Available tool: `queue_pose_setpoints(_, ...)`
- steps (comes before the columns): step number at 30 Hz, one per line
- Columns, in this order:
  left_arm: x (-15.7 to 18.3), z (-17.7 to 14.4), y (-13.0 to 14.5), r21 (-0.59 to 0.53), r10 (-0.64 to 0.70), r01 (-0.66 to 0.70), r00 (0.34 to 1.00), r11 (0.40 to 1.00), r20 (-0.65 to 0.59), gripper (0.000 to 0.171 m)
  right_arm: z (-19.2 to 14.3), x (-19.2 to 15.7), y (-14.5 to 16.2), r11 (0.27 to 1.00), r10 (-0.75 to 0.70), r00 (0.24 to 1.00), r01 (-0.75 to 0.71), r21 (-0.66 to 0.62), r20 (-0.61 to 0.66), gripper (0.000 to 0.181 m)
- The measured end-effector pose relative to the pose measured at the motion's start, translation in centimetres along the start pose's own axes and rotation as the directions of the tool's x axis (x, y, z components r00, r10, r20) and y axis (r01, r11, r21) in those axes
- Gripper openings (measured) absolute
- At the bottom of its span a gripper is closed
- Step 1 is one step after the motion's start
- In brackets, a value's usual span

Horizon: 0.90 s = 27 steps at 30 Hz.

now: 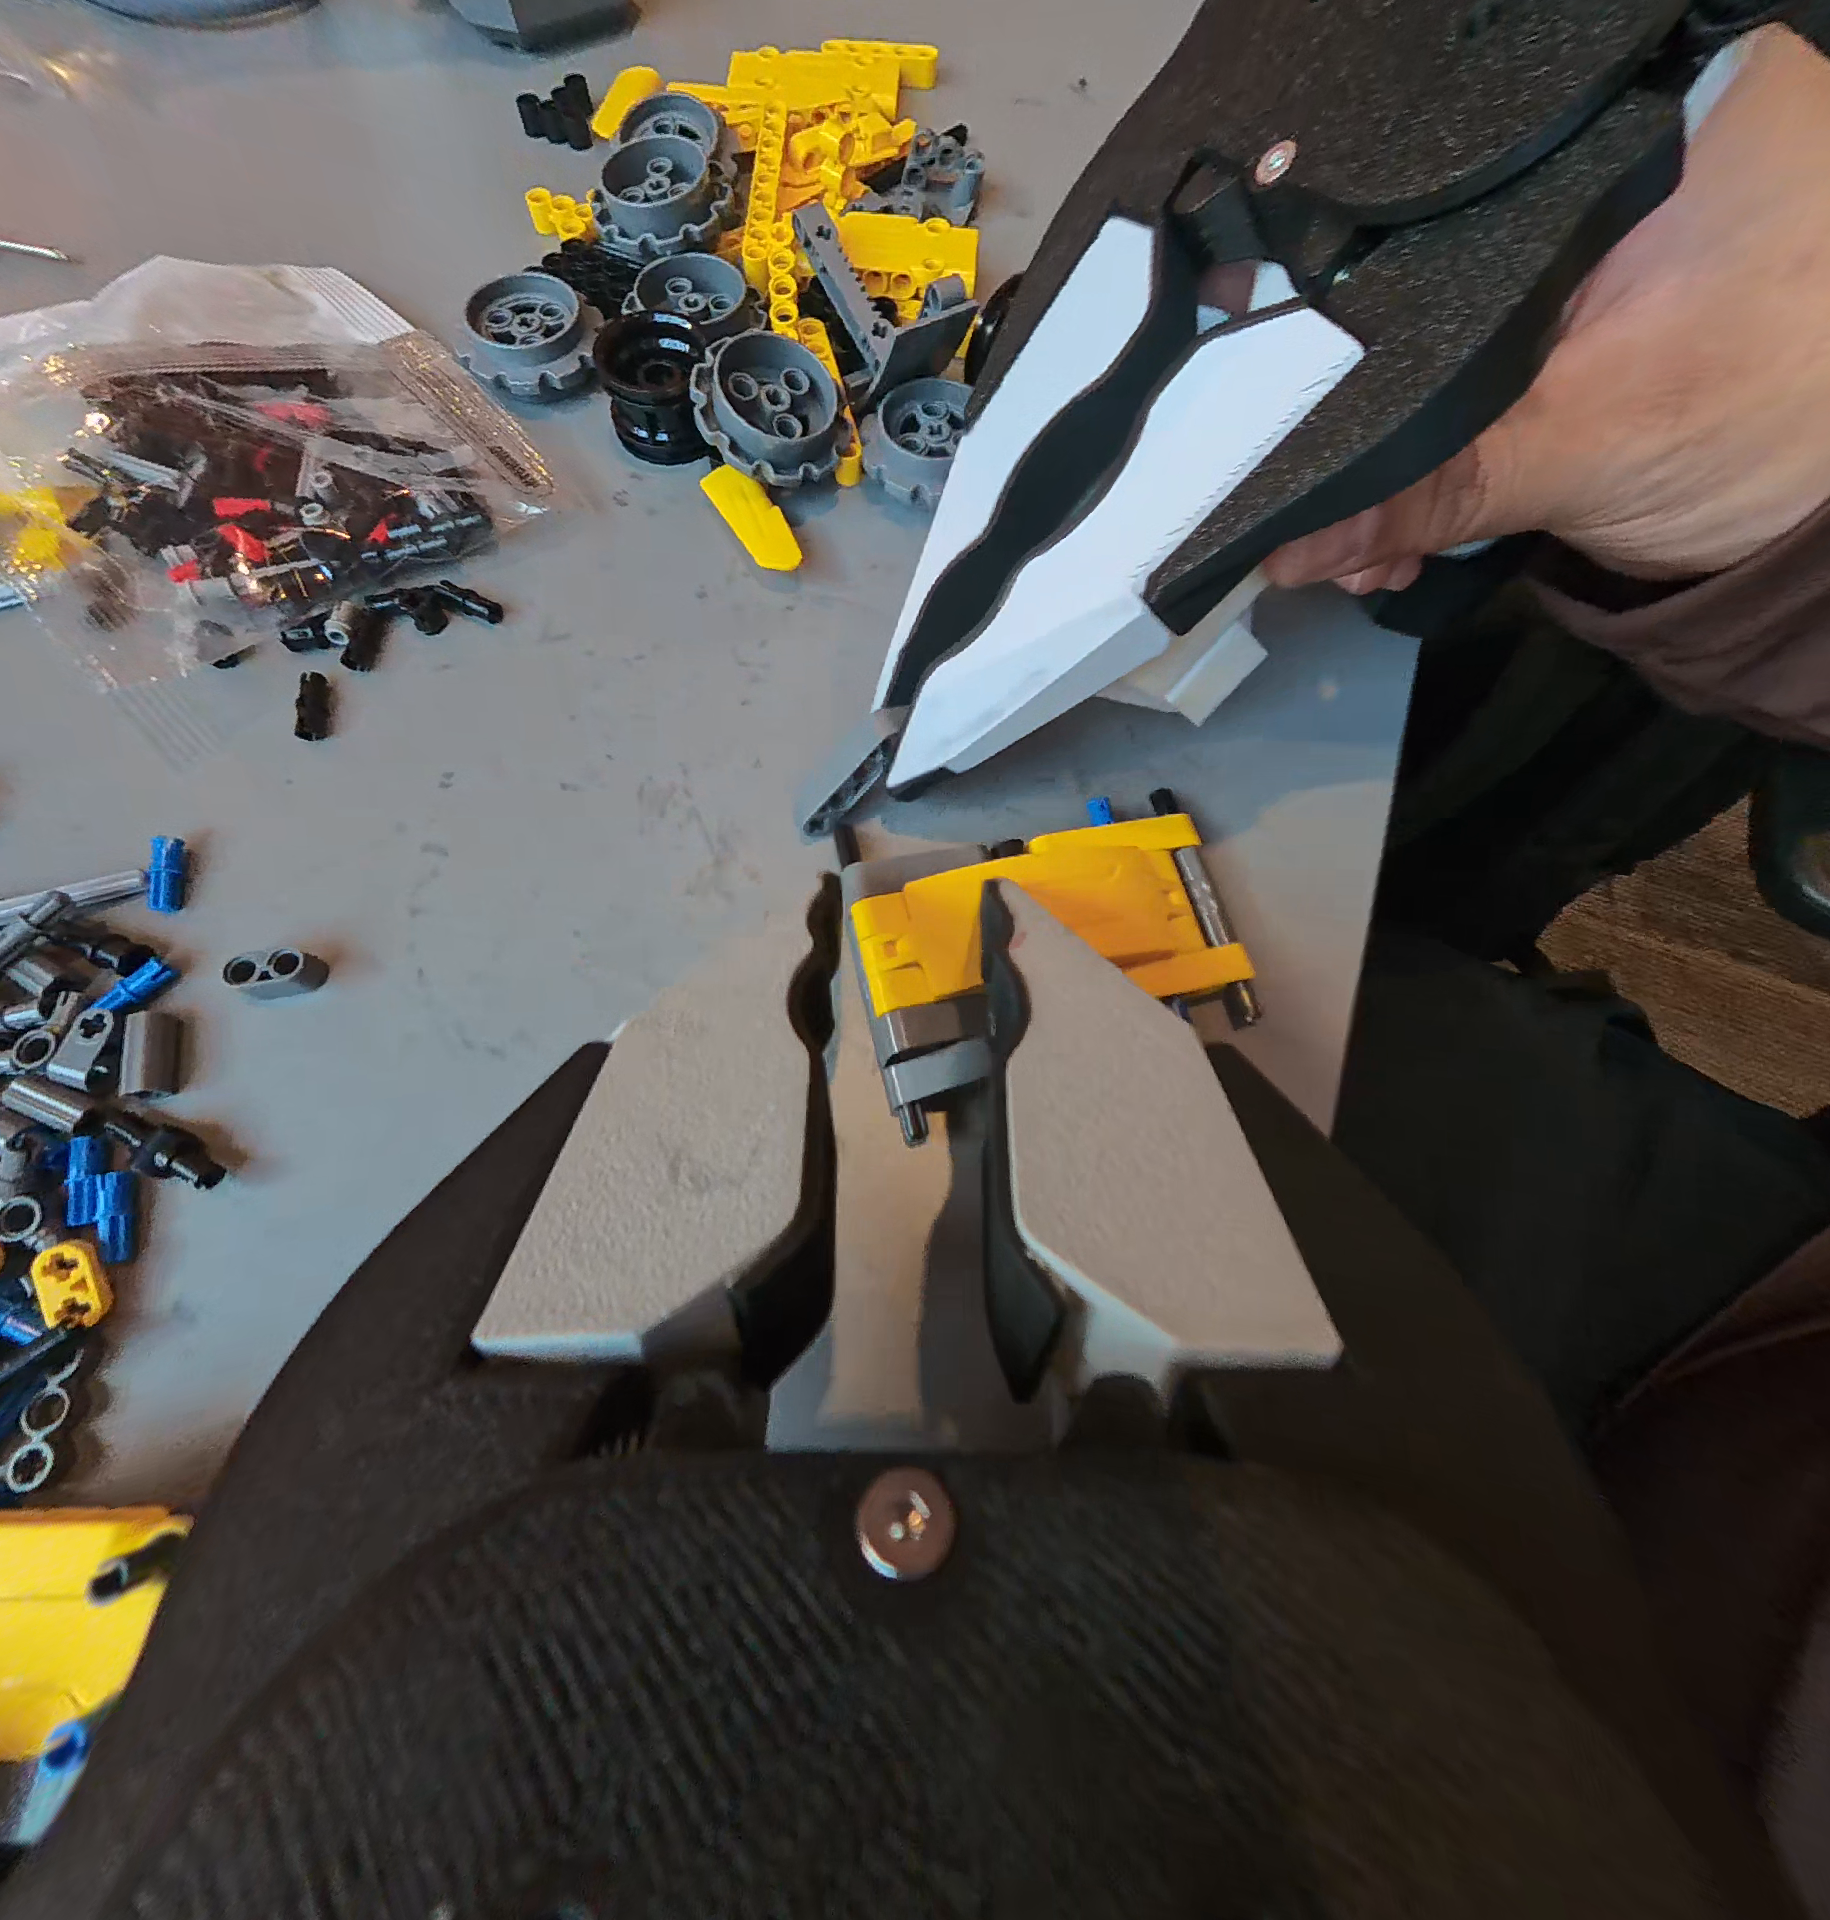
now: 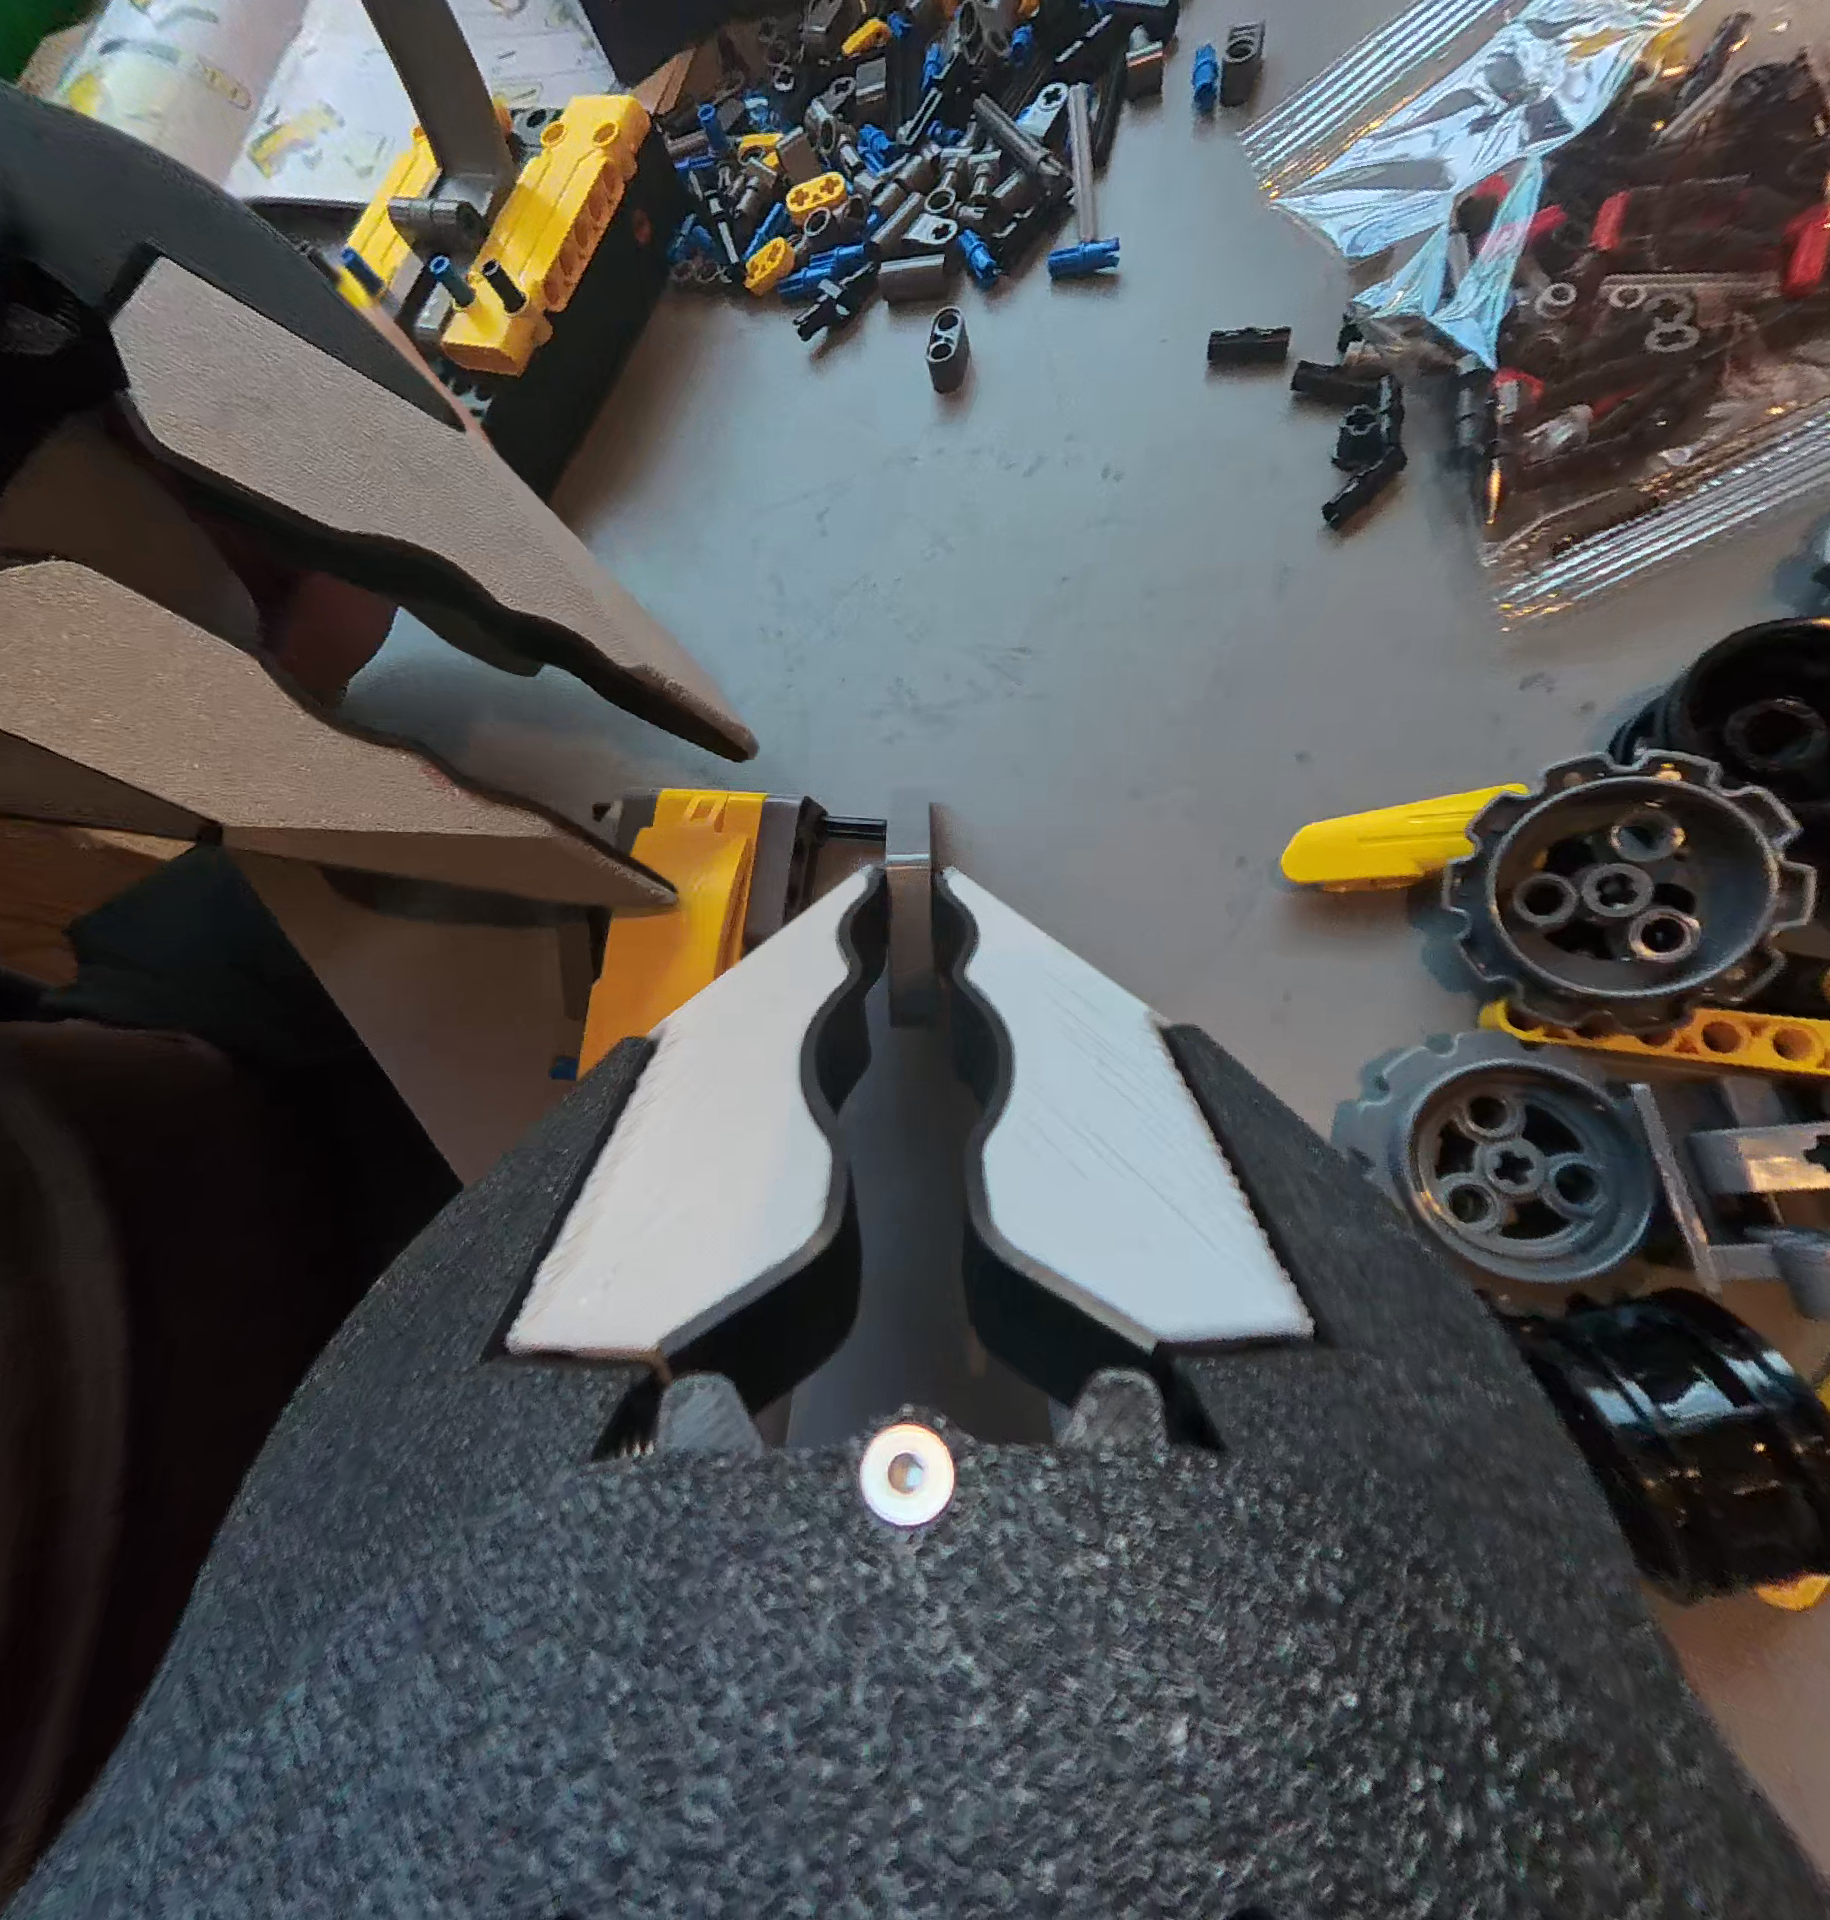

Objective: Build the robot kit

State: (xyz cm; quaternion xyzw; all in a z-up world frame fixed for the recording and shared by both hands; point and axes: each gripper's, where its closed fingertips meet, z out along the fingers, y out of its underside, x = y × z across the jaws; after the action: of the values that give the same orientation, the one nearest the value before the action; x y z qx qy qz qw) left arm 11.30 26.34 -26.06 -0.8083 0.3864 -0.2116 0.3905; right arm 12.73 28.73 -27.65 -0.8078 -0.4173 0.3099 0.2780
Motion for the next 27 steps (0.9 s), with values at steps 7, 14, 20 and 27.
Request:
queue_pose_setpoints(7, 0.6, -1.7, 0.3, 0.016, -0.005, 0.005, 1.0, 1.0, 0.013, 0.044, -0.2, -0.1, 0.5, 1.0, 0.005, 1.0, -0.005, -0.015, 0.0, 0.007)
queue_pose_setpoints(14, 1.3, -0.5, 1.9, -0.049, -0.001, 0.001, 1.0, 0.999, -0.006, 0.045, 0.0, -0.5, 0.9, 0.999, -0.006, 1.0, 0.006, -0.038, 0.008, 0.007)
queue_pose_setpoints(20, 1.4, -0.5, 1.9, -0.052, 0.008, -0.008, 1.0, 0.999, -0.003, 0.038, 0.2, -0.9, 0.9, 0.999, -0.002, 1.0, 0.004, -0.045, 0.03, 0.008)
queue_pose_setpoints(27, 1.4, -0.7, 2.1, -0.052, 0.0, 0.0, 1.0, 0.999, 0.001, 0.038, 0.1, -1.1, 1.1, 0.998, -0.033, 0.999, 0.035, -0.06, 0.032, 0.008)
